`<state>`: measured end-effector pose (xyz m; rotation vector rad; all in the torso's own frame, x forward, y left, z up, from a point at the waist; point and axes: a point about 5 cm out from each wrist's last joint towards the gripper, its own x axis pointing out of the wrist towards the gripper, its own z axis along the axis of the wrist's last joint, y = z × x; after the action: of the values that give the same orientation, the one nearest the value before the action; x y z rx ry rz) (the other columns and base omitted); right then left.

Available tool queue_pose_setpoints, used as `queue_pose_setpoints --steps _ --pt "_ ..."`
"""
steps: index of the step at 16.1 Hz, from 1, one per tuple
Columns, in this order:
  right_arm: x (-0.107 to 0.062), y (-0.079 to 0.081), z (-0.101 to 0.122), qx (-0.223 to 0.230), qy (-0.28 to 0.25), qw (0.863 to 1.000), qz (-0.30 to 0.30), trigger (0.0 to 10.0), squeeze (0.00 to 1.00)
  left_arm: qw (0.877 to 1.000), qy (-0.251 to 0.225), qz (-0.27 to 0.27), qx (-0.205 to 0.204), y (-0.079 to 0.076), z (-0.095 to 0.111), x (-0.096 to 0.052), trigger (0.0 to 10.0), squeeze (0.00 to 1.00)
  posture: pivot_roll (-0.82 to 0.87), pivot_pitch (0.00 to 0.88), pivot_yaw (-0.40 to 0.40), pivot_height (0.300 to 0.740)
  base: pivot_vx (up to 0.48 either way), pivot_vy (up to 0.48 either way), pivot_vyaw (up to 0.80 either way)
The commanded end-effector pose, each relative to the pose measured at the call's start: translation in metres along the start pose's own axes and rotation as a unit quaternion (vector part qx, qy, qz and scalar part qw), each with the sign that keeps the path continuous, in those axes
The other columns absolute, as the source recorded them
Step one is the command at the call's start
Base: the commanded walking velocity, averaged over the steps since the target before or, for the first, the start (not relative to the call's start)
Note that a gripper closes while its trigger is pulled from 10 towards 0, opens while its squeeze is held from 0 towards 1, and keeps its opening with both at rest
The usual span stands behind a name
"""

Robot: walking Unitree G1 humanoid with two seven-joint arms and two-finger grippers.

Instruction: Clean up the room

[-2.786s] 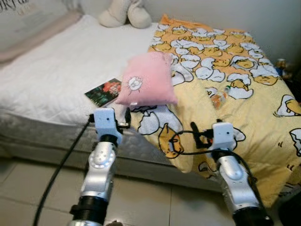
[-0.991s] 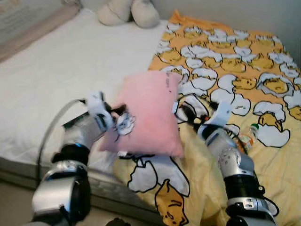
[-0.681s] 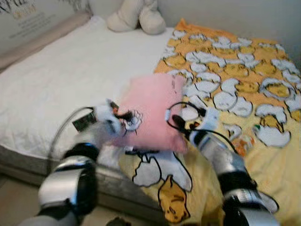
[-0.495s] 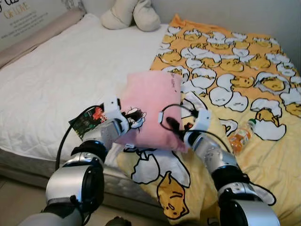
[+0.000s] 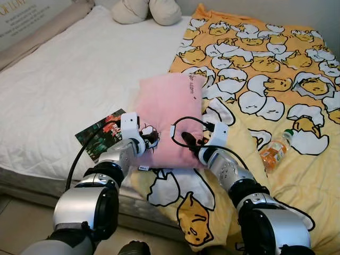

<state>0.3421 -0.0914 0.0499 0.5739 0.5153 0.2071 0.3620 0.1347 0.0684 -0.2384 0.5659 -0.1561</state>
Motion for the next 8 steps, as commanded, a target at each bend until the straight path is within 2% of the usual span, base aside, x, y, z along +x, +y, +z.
queue_pose_setpoints --steps 1,4,8 --pt "0.001 0.003 0.002 0.008 -0.005 1.0 0.008 0.0 0.0 1.0 0.029 0.004 0.001 0.004 -0.014 -0.001 0.0 0.0 -0.06 0.121 0.031 0.74 0.0 0.0 0.0" --pt "-0.001 -0.004 0.005 0.008 -0.015 1.0 0.006 0.0 0.0 1.0 0.023 0.0 -0.001 0.0 -0.014 0.0 0.0 0.0 -0.06 0.122 0.017 0.74 0.0 0.0 0.0" --pt "-0.005 -0.018 0.002 -0.029 -0.017 0.999 -0.015 0.0 0.0 1.0 0.014 -0.025 0.006 -0.01 -0.014 0.002 0.0 0.0 -0.06 0.114 0.023 0.74 0.0 0.0 0.0"
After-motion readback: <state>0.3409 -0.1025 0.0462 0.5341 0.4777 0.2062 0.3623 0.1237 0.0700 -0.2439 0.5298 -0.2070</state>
